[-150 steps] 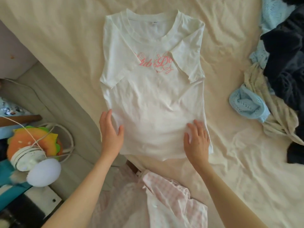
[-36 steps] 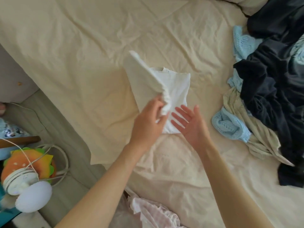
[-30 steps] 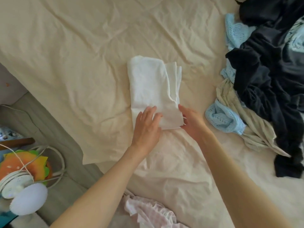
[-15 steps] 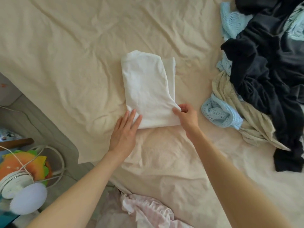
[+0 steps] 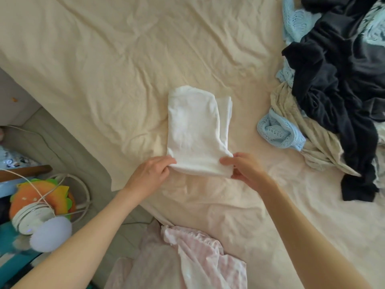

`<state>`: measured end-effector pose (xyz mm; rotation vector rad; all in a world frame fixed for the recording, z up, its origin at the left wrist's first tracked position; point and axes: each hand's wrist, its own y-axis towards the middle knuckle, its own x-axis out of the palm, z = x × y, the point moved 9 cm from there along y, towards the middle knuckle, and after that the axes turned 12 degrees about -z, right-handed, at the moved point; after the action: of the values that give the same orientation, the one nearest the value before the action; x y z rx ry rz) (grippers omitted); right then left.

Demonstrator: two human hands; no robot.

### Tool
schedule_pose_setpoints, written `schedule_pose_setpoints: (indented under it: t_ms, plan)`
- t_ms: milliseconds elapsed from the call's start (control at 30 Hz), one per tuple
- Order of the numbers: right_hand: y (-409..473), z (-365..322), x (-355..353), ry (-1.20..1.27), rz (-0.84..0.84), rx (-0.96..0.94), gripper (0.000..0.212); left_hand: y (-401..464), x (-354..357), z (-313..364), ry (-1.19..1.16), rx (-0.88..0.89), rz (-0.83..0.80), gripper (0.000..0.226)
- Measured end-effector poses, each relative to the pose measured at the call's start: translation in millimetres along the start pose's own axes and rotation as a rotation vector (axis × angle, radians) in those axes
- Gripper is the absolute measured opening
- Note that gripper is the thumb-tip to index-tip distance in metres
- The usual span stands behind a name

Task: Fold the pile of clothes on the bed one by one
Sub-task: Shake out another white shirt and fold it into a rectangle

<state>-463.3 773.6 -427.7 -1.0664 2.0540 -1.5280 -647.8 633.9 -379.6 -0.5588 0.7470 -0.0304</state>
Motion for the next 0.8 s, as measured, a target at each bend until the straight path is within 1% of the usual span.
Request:
schedule_pose_setpoints:
  t_ms: [33,100,167,267,367,433,500,567,633,700,767,800]
  plan:
    - [-10,16,5,0.051,-0.037,0.059,0.018,-9,7,-6,-0.063,-0.062,-0.056,0.028]
    - [-28,40,10,0.117,-0.078,0.144,0.022,-25,13,-10,-0.165,-0.127,-0.083,0.025]
    - [-36,45,10,0.165,-0.073,0.164,0.021,-31,4,-5,-0.222,-0.104,-0.029,0.024]
    - [-31,22,1,0.221,0.045,0.085,0.017,-17,-19,5,-0.243,-0.046,0.069,0.023]
    - [-23,-16,-4,0.227,0.109,-0.012,0.029,15,-47,0,-0.351,-0.085,0.232,0.022]
    - [-17,-42,-7,0.122,0.149,-0.096,0.038,40,-59,-14,-0.514,-0.173,0.341,0.023]
    - [-10,-64,-13,-0.047,0.264,-0.190,0.045,60,-56,-32,-0.721,-0.290,0.392,0.030]
    - [-7,-81,-15,-0.291,0.403,-0.286,0.047,71,-42,-45,-0.878,-0.402,0.367,0.041]
    - [-3,-88,-12,-0.461,0.462,-0.387,0.048,72,-27,-51,-1.006,-0.435,0.333,0.044]
    - [5,-86,-8,-0.526,0.461,-0.432,0.053,64,-17,-53,-1.036,-0.415,0.328,0.033]
    - [11,-84,-6,-0.583,0.484,-0.436,0.056,54,-11,-53,-0.906,-0.420,0.321,0.015]
    - [12,-83,-5,-0.613,0.509,-0.447,0.056,50,-10,-53,-0.800,-0.429,0.319,0.012]
